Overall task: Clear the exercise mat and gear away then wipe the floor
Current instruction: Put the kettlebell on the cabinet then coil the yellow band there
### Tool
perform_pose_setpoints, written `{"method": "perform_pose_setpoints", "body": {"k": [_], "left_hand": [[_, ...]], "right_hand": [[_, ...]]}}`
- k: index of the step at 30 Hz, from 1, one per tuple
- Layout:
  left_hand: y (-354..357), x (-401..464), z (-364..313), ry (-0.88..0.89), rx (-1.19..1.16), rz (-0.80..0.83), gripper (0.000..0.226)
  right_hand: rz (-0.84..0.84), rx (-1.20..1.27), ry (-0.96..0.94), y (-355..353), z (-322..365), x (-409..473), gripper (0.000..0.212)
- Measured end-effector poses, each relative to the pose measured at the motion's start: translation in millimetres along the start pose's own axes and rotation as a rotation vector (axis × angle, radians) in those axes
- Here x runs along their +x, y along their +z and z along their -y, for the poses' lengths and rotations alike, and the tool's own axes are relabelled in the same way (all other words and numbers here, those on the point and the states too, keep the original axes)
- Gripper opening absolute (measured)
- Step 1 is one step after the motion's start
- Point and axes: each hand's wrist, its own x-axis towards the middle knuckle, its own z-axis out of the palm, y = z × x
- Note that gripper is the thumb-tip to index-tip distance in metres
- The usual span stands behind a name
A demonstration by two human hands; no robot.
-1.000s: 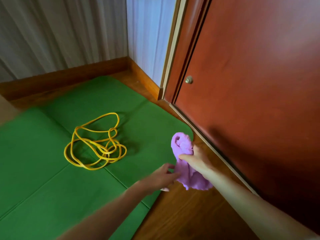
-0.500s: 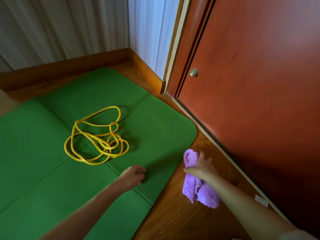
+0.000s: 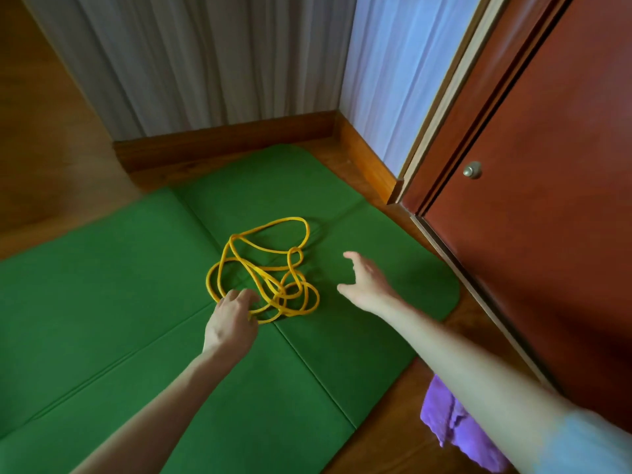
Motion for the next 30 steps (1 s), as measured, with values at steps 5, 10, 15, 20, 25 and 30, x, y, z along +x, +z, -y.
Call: {"method": "perform_pose_setpoints", "body": {"k": [5,10,15,20,25,30], "left_hand": [[-8.6,-8.0,24.2,0.032,0.113,0.045,0.054],[-4.4,-13.1,23.4,0.088,0.202,0.161,0.073],[7.5,-18.8,24.7,0.095,0.271,0.205,0.075],[9.8,-17.8,30.0,0.117,0.322,0.122,0.06],[12.3,-12.1,27.5,0.071,0.352,0.049,0.039],[6.0,-1.5,23.2,0.057,0.389,0.08,0.036]], "right_hand": [[0.036,-0.136,-0.299,46.3,33.8,9.0,0.06],[0.054,-0.265,-0.559,69.0,41.8,11.3,0.064],[0.146,-0.434,-0.514,81.3,31.5,5.3,0.087],[-0.054,-0.504,-0.54,87.9,25.4,-4.4,0.084],[-0.057,-0.265,-0.441,77.7,13.0,-5.9,0.039],[0.074,0.138,-0.276,38.6,30.5,-9.4,0.021]]}}
